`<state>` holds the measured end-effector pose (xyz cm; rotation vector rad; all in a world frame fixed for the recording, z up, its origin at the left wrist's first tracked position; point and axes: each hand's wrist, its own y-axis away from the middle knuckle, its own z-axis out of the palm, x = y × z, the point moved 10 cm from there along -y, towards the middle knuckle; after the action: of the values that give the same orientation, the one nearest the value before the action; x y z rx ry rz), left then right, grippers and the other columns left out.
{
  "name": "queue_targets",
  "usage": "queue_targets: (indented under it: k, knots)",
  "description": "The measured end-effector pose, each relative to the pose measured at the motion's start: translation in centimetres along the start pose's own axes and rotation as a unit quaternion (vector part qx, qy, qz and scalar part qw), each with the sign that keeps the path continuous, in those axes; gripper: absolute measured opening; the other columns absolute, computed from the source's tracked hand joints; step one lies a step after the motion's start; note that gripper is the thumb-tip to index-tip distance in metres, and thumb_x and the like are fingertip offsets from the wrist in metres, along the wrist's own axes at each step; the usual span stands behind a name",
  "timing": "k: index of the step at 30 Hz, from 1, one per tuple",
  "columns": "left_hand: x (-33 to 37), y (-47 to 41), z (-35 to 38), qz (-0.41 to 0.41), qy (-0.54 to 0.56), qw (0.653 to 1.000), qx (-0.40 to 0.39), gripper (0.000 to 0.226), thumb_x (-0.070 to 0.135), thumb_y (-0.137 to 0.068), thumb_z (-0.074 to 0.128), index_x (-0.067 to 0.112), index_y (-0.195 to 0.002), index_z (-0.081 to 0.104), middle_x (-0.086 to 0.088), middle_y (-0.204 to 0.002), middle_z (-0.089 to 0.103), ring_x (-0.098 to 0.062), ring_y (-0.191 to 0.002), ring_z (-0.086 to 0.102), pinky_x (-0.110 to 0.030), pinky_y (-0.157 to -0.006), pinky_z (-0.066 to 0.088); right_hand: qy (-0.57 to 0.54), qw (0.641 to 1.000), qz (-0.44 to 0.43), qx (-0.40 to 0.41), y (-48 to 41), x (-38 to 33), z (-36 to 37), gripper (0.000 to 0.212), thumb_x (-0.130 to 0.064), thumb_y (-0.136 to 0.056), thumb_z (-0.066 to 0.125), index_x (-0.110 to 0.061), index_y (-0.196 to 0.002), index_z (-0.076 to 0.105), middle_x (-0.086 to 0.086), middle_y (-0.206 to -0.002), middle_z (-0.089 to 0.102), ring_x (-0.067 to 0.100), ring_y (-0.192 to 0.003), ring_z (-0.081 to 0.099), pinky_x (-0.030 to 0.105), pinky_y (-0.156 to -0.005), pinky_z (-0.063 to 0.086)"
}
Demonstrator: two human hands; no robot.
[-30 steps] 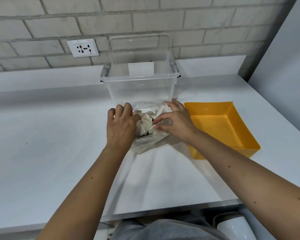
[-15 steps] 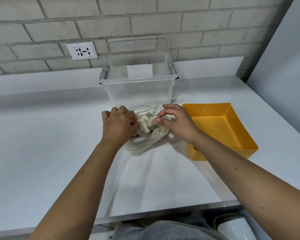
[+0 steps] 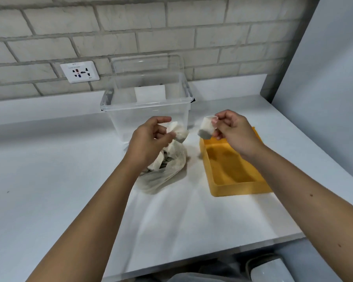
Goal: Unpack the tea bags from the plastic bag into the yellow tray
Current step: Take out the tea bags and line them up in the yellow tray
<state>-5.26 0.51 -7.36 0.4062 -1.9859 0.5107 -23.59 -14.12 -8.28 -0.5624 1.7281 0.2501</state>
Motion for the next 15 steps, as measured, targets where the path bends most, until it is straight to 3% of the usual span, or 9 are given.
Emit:
queue_targets:
  k: [4,7,11,15]
  knots:
    - [2.4,-2.8,3.6,0.024,-0.016,0.999,-0.030,0.013,0.015,-0.088,0.073,0.015,-0.101,0.072,0.003,-0.077,0.069,-0.009,-0.064,0.063,-0.013,-0.064,0.047,0.060,0.997,0.056,-0.001,-1.3,3.0,-3.5,0.015,-0.006,-0.096,0.058,0.001,-0.108,0.062,0.014,-0.083,0.065,0.016,-0.066,0.063,0.023,-0.063,0.058]
    - [2.6,-4.6,6.4,0.038,-0.059,0.996,-0.049,0.013,0.020,-0.089,0.072,0.011,-0.097,0.075,-0.004,-0.079,0.074,-0.011,-0.066,0.064,-0.021,-0.069,0.052,0.102,0.989,0.103,-0.022,-1.8,6.5,-2.9,0.016,-0.009,-0.092,0.064,0.000,-0.107,0.065,0.012,-0.083,0.066,0.019,-0.068,0.064,0.034,-0.070,0.058]
    - [1.5,-6.1,9.0,0.029,-0.125,0.989,-0.069,0.018,0.024,-0.093,0.067,0.010,-0.100,0.075,-0.005,-0.082,0.073,-0.017,-0.073,0.067,-0.026,-0.075,0.053,0.096,0.984,0.149,-0.032,-3.0,10.3,-1.1,0.017,-0.008,-0.090,0.067,0.004,-0.102,0.066,0.022,-0.080,0.064,0.031,-0.070,0.059,0.051,-0.073,0.056]
    - [0.8,-7.1,9.1,0.021,-0.185,0.981,-0.058,0.019,0.024,-0.096,0.063,0.010,-0.104,0.073,-0.005,-0.087,0.072,-0.016,-0.074,0.061,-0.020,-0.069,0.041,0.146,0.977,0.152,-0.026,-4.3,11.8,-0.1,0.020,-0.018,-0.089,0.071,-0.002,-0.101,0.072,0.014,-0.080,0.069,0.028,-0.071,0.065,0.045,-0.077,0.058]
